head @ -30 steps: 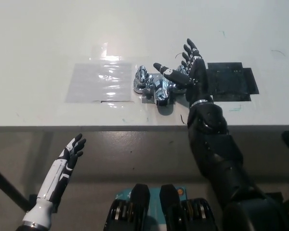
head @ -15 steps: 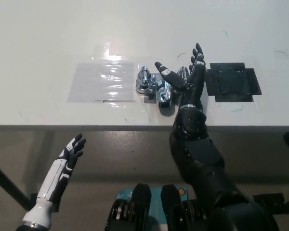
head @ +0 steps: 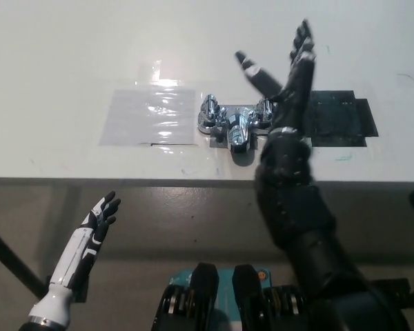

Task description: The faucet is at the center of the desk and the robot turn off the faucet by turning the right faucet handle using the right hand

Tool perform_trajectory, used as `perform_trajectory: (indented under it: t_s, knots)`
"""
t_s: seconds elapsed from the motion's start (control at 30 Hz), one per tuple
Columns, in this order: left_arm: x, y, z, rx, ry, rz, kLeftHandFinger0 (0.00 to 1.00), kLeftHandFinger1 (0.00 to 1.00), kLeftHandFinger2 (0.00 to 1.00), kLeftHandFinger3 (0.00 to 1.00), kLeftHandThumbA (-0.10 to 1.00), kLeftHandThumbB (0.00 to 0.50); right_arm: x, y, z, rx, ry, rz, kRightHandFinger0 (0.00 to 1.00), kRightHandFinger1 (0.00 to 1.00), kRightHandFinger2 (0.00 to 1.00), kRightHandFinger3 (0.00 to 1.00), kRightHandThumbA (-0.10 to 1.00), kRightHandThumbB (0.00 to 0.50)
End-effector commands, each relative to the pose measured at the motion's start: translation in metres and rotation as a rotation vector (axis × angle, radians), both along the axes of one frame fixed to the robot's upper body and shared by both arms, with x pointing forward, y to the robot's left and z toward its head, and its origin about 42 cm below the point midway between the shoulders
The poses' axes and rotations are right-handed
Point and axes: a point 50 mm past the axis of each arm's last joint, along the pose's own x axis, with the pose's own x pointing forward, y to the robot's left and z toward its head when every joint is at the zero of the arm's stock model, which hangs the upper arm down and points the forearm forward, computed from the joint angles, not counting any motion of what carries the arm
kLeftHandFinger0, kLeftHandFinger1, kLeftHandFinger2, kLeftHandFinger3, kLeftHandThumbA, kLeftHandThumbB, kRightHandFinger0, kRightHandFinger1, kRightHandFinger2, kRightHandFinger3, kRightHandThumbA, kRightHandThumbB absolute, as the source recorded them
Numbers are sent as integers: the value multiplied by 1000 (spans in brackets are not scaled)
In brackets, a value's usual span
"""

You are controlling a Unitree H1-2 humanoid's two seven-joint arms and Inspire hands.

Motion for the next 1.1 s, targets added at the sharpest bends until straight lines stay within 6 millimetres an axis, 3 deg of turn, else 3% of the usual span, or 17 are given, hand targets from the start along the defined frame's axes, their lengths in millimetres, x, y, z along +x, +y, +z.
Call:
perform_trajectory:
  t_s: [0.0, 0.03, 0.07, 0.13, 0.23, 0.27, 0.33, 0.4, 0.43, 0.53, 0.6, 0.67, 0.73, 0.8, 0.9, 0.97, 1.07]
  knots:
    - [5, 2, 12, 14, -60, -28, 1000, 1000, 1000, 1000, 1000, 413, -7, -29, 48, -24, -189, 43, 1000, 1000, 1000, 1000, 1000, 401]
    - [5, 2, 12, 13, -56, -28, 1000, 1000, 1000, 1000, 1000, 419, -15, -45, 59, -18, -259, 38, 1000, 1000, 1000, 1000, 1000, 388]
    - [5, 2, 13, 12, -55, -26, 1000, 1000, 1000, 1000, 1000, 415, -21, -56, 66, -11, -292, 26, 1000, 1000, 1000, 1000, 1000, 411]
    - [3, 3, 12, 13, -53, -24, 1000, 1000, 1000, 1000, 1000, 415, -29, -66, 72, -10, -327, 2, 1000, 1000, 1000, 1000, 1000, 410]
    - [2, 4, 10, 16, -53, -22, 1000, 1000, 1000, 1000, 1000, 408, -47, -87, 85, -35, -413, -25, 1000, 1000, 1000, 1000, 1000, 359]
    - [2, 4, 10, 17, -52, -22, 1000, 1000, 1000, 1000, 1000, 396, -58, -98, 92, -53, -445, -38, 1000, 1000, 1000, 1000, 1000, 383]
    - [3, 4, 11, 15, -50, -22, 1000, 1000, 1000, 1000, 1000, 403, -72, -107, 99, -79, -486, -52, 1000, 1000, 1000, 1000, 1000, 378]
    - [4, 6, 12, 25, -54, -17, 1000, 1000, 1000, 1000, 1000, 411, -120, -119, 107, -170, -600, -44, 1000, 1000, 1000, 1000, 1000, 353]
    - [3, 6, 11, 25, -50, -16, 1000, 1000, 1000, 1000, 1000, 414, -136, -119, 105, -198, -621, -21, 1000, 1000, 1000, 1000, 1000, 363]
    - [2, 5, 9, 15, -45, -18, 1000, 1000, 1000, 1000, 1000, 411, -186, -119, 86, -313, -659, 48, 1000, 1000, 1000, 1000, 1000, 403]
    - [0, 4, 7, 6, -41, -22, 1000, 1000, 1000, 1000, 1000, 398, -203, -119, 74, -338, -647, 89, 1000, 1000, 1000, 1000, 1000, 399]
    - [-3, 3, 6, 9, -35, -23, 1000, 1000, 1000, 1000, 1000, 406, -230, -122, 38, -397, -591, 143, 1000, 1000, 1000, 1000, 1000, 374]
    - [-5, 4, 6, 10, -32, -17, 1000, 1000, 1000, 1000, 1000, 419, -239, -126, 12, -430, -531, 164, 1000, 1000, 1000, 1000, 1000, 346]
    - [-2, 4, 8, 7, -41, -14, 1000, 1000, 1000, 1000, 1000, 420, -240, -128, 1, -435, -497, 179, 1000, 1000, 1000, 1000, 1000, 342]
    - [-4, 6, 7, 0, -45, -15, 1000, 1000, 1000, 1000, 1000, 426, -248, -138, -60, -407, -299, 196, 1000, 1000, 1000, 1000, 1000, 338]
    - [-5, 5, 6, -6, -49, -17, 1000, 1000, 1000, 1000, 1000, 419, -249, -140, -72, -398, -264, 196, 1000, 1000, 1000, 1000, 1000, 333]
    - [-8, 6, 4, -8, -44, -14, 1000, 1000, 1000, 1000, 1000, 408, -254, -137, -95, -387, -205, 202, 1000, 1000, 1000, 1000, 1000, 284]
